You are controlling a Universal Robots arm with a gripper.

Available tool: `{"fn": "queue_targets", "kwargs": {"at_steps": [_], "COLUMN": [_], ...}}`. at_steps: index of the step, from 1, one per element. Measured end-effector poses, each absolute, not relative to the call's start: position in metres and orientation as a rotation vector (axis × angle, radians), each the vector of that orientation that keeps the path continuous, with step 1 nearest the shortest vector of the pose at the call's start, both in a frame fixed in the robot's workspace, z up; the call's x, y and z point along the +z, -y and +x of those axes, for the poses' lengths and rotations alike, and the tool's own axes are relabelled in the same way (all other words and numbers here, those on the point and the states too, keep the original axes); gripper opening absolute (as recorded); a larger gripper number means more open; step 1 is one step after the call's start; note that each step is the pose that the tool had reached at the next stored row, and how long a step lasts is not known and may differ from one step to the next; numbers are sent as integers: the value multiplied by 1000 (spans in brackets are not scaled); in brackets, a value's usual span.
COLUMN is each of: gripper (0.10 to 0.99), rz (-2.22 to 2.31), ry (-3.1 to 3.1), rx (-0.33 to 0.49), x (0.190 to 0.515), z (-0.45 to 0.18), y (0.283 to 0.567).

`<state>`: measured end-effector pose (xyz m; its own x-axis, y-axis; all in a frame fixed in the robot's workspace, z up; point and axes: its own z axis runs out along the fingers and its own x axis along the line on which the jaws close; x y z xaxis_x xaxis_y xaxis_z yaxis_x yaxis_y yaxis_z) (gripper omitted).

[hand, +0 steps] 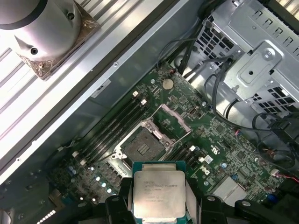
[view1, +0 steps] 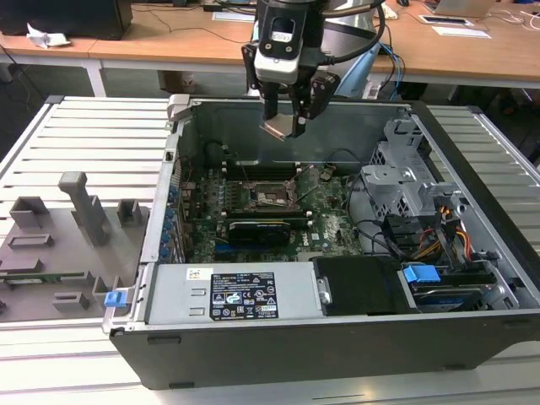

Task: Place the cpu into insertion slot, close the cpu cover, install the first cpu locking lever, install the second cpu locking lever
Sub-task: 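Place the cpu into insertion slot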

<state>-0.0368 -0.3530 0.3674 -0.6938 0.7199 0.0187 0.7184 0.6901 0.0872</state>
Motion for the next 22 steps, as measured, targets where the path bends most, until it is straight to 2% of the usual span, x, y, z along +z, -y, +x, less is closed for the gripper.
{"fn": "queue_targets", "kwargs": {"at_steps": [22], "gripper": [537], "rz": [1340], "ry": [-2816], "rx": [136], "x": [366], "z": [-37], "y": [353]}}
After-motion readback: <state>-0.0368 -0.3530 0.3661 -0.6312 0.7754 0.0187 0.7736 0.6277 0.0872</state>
